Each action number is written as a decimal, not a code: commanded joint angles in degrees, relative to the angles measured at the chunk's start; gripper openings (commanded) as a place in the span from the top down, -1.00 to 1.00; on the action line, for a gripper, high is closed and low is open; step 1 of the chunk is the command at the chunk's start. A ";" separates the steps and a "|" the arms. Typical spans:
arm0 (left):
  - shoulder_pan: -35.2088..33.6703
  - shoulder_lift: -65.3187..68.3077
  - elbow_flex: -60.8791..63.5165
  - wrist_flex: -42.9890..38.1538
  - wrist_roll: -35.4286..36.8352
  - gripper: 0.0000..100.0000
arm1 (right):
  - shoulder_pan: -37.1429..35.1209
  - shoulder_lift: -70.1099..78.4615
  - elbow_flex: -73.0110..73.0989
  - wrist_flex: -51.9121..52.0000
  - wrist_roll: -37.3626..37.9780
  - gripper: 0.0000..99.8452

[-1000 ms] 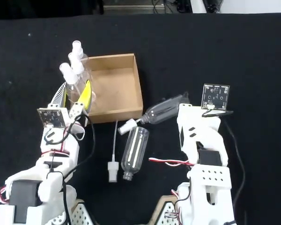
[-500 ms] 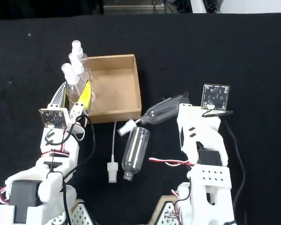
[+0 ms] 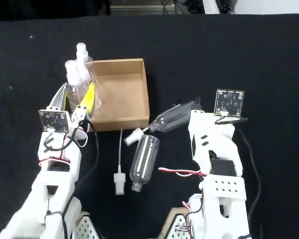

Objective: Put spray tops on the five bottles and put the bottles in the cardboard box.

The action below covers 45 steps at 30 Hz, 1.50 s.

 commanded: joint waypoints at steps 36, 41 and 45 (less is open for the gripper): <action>-41.10 5.27 -1.89 -8.35 -0.70 0.93 | -1.32 0.57 -0.22 -1.67 0.70 0.67; -44.44 17.67 -7.96 -14.42 -0.44 0.94 | -1.41 0.48 0.13 -1.76 0.70 0.67; -46.90 26.37 -11.82 -19.96 -0.53 0.94 | -1.41 0.48 0.13 -1.76 0.70 0.67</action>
